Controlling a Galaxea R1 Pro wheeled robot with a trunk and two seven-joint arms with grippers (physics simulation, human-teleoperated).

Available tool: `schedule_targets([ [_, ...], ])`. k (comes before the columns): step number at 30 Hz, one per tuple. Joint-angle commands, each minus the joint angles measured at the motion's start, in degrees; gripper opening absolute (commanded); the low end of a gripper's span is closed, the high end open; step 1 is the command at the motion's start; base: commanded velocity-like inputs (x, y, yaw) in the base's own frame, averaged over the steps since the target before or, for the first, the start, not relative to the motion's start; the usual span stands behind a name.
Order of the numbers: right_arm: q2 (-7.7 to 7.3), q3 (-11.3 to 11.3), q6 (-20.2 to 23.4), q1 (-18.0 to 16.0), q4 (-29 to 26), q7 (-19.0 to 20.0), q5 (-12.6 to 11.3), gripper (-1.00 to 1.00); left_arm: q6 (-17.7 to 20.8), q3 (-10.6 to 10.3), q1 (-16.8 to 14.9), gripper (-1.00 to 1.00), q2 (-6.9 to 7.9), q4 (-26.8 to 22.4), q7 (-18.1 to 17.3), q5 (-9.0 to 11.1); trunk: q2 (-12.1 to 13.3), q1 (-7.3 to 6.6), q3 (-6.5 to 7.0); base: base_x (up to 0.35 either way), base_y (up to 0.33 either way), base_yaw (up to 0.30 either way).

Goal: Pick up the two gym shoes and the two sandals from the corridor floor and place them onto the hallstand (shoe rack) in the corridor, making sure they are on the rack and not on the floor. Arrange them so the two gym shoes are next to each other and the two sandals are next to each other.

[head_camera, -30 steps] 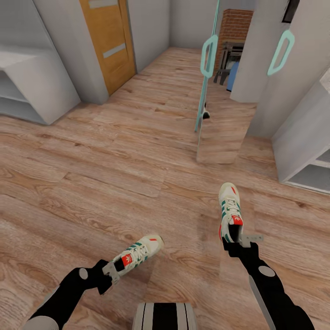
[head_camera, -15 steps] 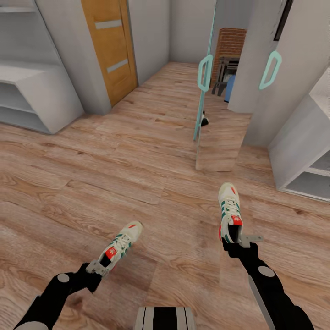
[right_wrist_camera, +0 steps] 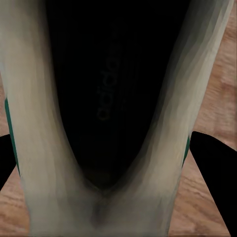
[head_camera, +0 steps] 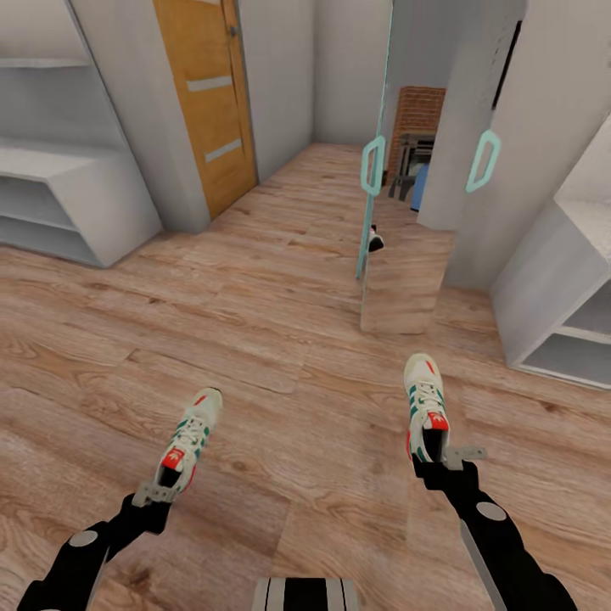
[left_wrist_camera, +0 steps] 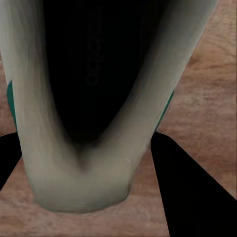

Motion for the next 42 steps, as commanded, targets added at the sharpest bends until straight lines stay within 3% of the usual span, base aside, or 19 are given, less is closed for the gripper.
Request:
schedule_targets([
  [1,-0.04,0.01,-0.19,0.00,1.01,-0.11,0.06,-1.00,-1.70,1.70,-0.06,-1.00,-0.05,1.08,0.25,-0.19,0.00,-0.03,0.28,0.000,0.000,0.000],
  [6,-0.08,0.01,-4.14,0.08,4.45,-0.10,0.06,-1.00,-5.42,5.95,0.02,-1.00,-0.05,4.69,2.68,0.70,0.07,-0.16,1.82,0.000,0.000,0.000],
  [10,-0.09,0.02,-10.36,1.27,8.50,-0.15,0.06,-1.00,-9.25,9.71,0.66,-1.00,-0.06,7.97,5.77,1.03,0.12,-0.26,3.06,0.000,0.000,0.000],
  [15,-0.09,0.02,-18.48,3.91,13.78,-0.17,-0.01,-1.00,-12.22,11.71,2.39,-1.00,-0.16,9.75,8.71,1.25,0.19,-0.39,4.62,0.000,0.000,0.000],
  [18,-0.09,0.02,-23.51,5.06,17.08,-0.18,-0.08,-1.00,-13.31,12.09,3.90,-1.00,-0.27,10.25,9.83,1.64,0.23,-0.47,5.55,0.000,0.000,0.000],
  [23,-0.09,0.02,-30.13,6.27,22.87,-0.20,-0.23,-1.00,-16.44,12.29,5.80,-1.00,-0.43,10.88,11.33,4.21,0.29,-0.60,7.11,0.000,0.000,0.000],
  [25,0.01,0.02,-33.00,6.57,28.18,-0.30,-0.37,-1.00,-18.00,12.29,6.87,-1.00,-0.49,11.92,11.78,5.56,0.32,-0.65,7.73,0.000,0.000,0.000],
  [29,0.18,0.02,-38.20,6.69,33.80,-0.38,-0.49,-1.00,-18.77,12.33,7.50,-1.00,-0.55,13.48,11.98,6.21,0.37,-0.75,8.97,0.000,0.000,0.000],
  [42,0.48,0.02,-39.53,6.71,36.39,-0.44,-0.47,-1.00,-18.86,12.29,7.59,-1.00,-0.49,13.86,11.98,6.13,0.55,-1.09,13.02,0.000,0.000,0.000],
])
